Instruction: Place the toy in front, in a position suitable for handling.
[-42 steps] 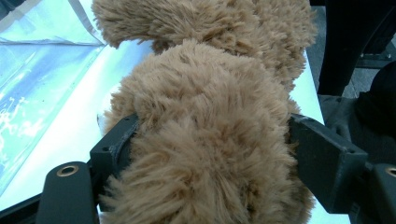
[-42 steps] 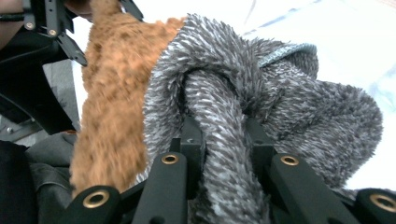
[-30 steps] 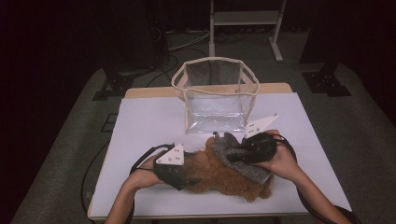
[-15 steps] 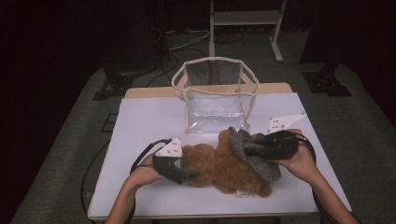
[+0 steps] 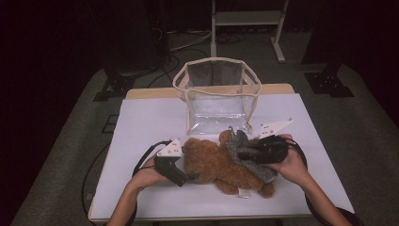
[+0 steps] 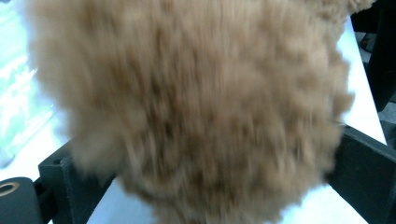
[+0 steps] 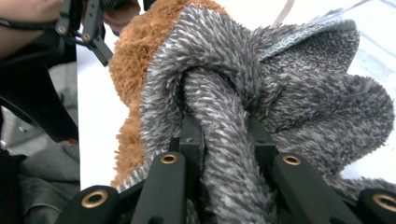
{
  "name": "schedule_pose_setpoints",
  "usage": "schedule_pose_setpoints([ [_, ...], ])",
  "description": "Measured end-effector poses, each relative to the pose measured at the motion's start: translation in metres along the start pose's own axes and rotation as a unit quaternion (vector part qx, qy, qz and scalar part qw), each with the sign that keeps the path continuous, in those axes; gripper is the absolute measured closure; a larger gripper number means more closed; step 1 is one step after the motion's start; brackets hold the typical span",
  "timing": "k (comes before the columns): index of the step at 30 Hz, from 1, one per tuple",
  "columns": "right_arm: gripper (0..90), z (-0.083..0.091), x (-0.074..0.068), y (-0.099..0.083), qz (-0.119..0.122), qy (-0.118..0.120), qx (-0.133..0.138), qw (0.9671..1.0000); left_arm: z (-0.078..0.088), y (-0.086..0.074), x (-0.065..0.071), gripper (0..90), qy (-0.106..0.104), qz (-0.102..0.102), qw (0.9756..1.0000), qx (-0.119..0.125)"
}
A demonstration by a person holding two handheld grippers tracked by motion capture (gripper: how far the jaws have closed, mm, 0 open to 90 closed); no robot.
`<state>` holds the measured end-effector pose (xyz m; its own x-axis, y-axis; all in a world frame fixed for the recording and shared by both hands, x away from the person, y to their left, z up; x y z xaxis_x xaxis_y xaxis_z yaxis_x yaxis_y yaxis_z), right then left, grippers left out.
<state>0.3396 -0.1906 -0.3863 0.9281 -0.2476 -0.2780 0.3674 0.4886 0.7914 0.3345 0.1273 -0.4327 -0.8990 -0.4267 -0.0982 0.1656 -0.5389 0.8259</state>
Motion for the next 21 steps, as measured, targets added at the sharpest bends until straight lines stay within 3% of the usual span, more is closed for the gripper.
schedule_pose_setpoints([
  [5, 73.2, 0.002, 0.005, -0.005, -0.010, 0.011, 0.013, 0.9998, -0.011, -0.014, -0.002, 2.8, -0.004, 0.009, 0.9997, -0.021],
  [10, 73.2, 0.001, 0.004, -0.006, -0.010, 0.014, 0.015, 0.9997, -0.020, -0.015, -0.001, 2.6, -0.016, 0.025, 0.9996, -0.006],
  [15, 73.1, 0.001, 0.004, -0.006, -0.013, 0.015, 0.014, 0.9997, -0.023, -0.010, -0.002, 5.6, -0.025, 0.042, 0.9985, 0.025],
  [21, 73.4, 0.004, 0.003, 0.003, -0.009, 0.019, -0.003, 0.9998, -0.013, 0.004, 0.003, 11.9, -0.014, 0.020, 0.9984, 0.051],
])
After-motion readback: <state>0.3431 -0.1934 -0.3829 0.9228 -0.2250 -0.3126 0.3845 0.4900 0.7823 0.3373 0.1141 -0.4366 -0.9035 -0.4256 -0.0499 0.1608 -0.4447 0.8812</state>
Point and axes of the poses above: each handheld gripper's, and its own axes: z roughly backward along the jaws, y roughly out of its top, x roughly to its right, the point moved 2 cm from there along -z, roughly forward along the jaws, and after that the axes turned 10 degrees about y, right-handed, at the moved point
